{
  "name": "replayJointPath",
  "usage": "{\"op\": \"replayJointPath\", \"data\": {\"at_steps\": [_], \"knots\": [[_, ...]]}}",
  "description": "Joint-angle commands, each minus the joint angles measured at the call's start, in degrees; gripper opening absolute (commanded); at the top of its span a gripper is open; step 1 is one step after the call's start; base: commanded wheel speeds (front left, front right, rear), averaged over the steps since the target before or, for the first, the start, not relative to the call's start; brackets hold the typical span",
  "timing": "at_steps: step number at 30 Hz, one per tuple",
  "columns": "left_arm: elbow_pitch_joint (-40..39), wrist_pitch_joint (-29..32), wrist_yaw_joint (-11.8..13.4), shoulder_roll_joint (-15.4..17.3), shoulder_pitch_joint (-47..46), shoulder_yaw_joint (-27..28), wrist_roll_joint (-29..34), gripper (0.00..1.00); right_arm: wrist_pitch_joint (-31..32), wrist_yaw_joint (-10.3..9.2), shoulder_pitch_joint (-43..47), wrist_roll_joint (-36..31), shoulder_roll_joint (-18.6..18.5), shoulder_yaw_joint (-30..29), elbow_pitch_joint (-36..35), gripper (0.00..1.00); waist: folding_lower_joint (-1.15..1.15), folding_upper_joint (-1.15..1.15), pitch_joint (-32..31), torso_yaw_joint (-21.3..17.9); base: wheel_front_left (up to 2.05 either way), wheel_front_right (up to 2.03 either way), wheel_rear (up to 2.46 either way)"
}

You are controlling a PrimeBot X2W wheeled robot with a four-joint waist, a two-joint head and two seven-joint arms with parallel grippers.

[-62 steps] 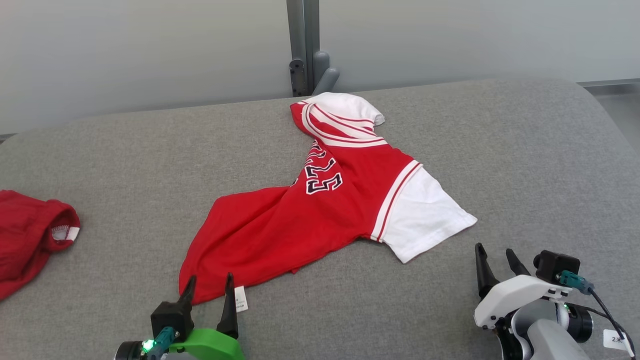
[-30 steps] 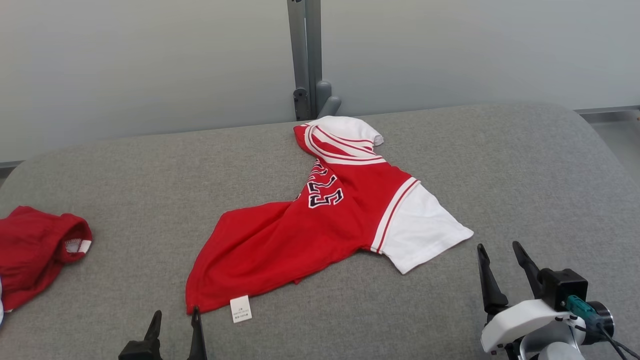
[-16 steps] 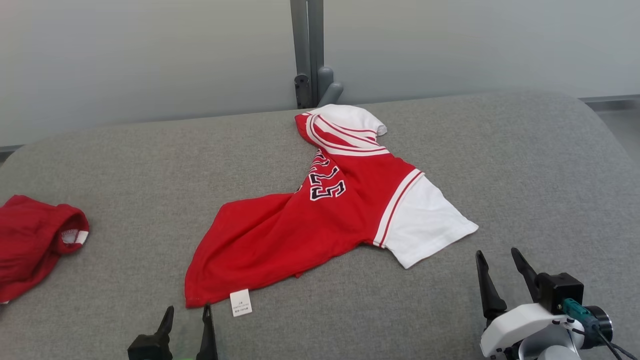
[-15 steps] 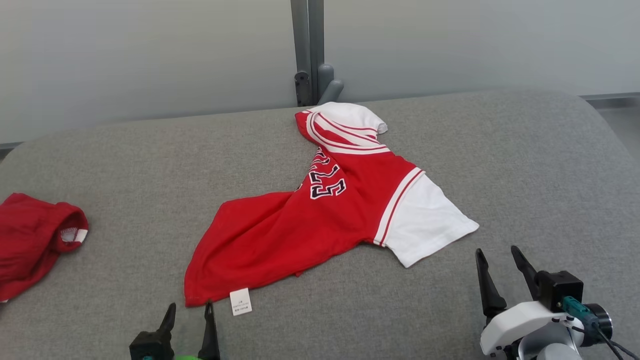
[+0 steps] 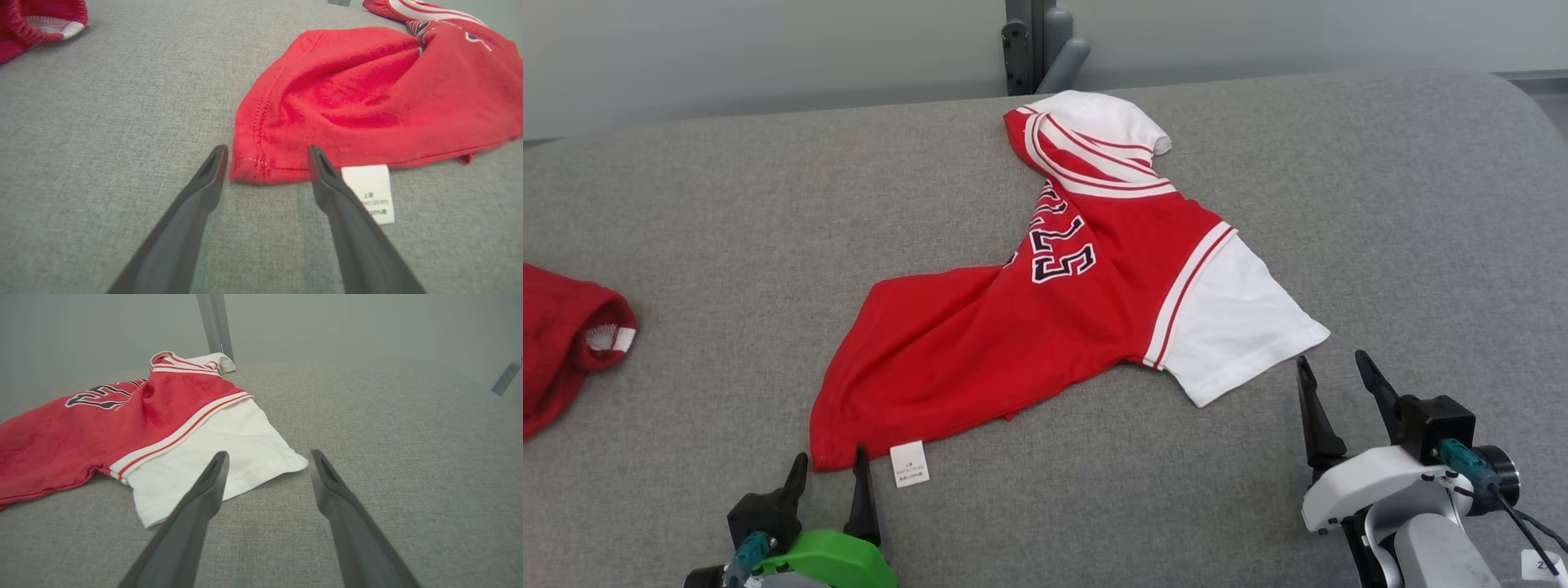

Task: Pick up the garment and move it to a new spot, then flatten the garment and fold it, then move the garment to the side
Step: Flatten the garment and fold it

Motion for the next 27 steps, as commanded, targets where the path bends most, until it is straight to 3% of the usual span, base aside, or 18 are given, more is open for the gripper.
{"op": "replayJointPath", "data": {"at_steps": [1, 8, 9, 10, 11, 12, 27], "knots": [[0.2, 0.0, 0.1, 0.2, -1.1, 0.1, 0.1, 1.0, -0.2, -0.02, -0.6, -0.3, -0.2, -0.2, -0.2, 1.0, 0.0, 0.0, 1.6, 0.2, 0.0, 0.0, 0.0], [1.9, 0.0, -0.1, 0.2, -2.6, -0.1, -1.4, 1.0, -0.2, -0.02, -1.8, -0.3, -0.2, -0.5, 0.1, 1.0, 0.0, 0.0, 3.0, 0.5, 0.0, 0.0, 0.0], [1.8, 0.0, -0.2, 0.2, -2.8, -0.2, -1.6, 0.83, -0.2, -0.02, -1.9, -0.3, -0.2, -0.5, 0.1, 1.0, 0.0, 0.0, 3.1, 0.5, 0.0, 0.0, 0.0], [1.6, 0.0, -0.3, 0.2, -2.9, -0.3, -1.4, 0.45, -0.2, -0.02, -2.1, -0.3, -0.2, -0.5, 0.2, 1.0, 0.0, 0.0, 3.3, 0.4, 0.0, 0.0, 0.0], [1.4, 0.0, -0.4, 0.2, -3.0, -0.3, -1.2, 0.31, -0.2, -0.02, -2.2, -0.3, -0.2, -0.5, 0.2, 1.0, 0.0, 0.0, 3.5, 0.4, 0.0, 0.0, 0.0], [1.1, 0.0, -0.6, 0.2, -3.4, -0.3, -1.0, 0.0, -0.2, -0.02, -2.5, -0.3, -0.2, -0.7, 0.4, 1.0, 0.0, 0.0, 3.9, 0.4, 0.0, 0.0, 0.0], [0.8, 0.0, -1.0, 0.3, -5.3, -0.5, 1.6, 0.0, -0.2, -0.02, -9.2, -1.8, -0.2, -5.5, 8.0, 1.0, 0.0, 0.0, 7.4, 2.1, 0.0, 0.0, 0.0]]}}
